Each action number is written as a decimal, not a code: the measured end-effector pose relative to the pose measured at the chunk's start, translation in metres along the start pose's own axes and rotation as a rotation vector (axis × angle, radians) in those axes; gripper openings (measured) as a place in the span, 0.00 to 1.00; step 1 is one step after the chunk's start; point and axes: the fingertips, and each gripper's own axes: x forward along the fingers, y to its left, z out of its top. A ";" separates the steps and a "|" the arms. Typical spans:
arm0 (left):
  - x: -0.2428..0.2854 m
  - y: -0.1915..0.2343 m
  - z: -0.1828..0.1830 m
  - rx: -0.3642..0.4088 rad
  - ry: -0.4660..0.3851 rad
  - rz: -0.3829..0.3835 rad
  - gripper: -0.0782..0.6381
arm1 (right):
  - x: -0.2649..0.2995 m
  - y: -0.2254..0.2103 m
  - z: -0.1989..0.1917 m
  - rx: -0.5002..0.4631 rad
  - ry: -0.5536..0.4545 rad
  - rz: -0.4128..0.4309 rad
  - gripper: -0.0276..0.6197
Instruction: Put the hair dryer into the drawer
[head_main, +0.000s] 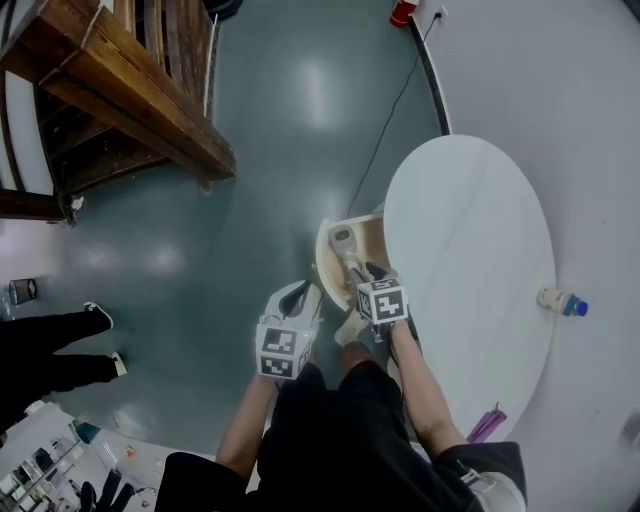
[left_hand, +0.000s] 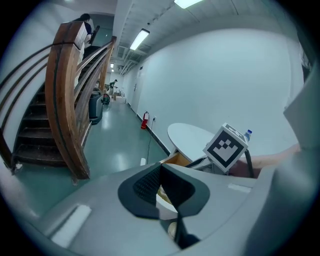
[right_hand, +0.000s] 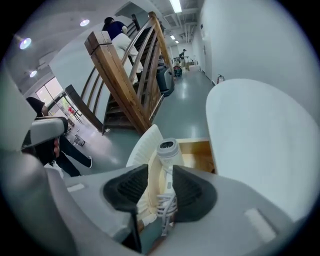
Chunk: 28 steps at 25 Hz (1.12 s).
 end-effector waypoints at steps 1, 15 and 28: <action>-0.002 -0.002 0.004 -0.001 -0.004 -0.004 0.12 | -0.008 0.001 0.005 -0.006 -0.017 -0.006 0.28; -0.035 -0.032 0.078 0.101 -0.119 -0.043 0.12 | -0.123 0.022 0.073 -0.022 -0.305 -0.055 0.17; -0.089 -0.056 0.151 0.224 -0.273 -0.066 0.12 | -0.252 0.034 0.105 -0.031 -0.641 -0.160 0.08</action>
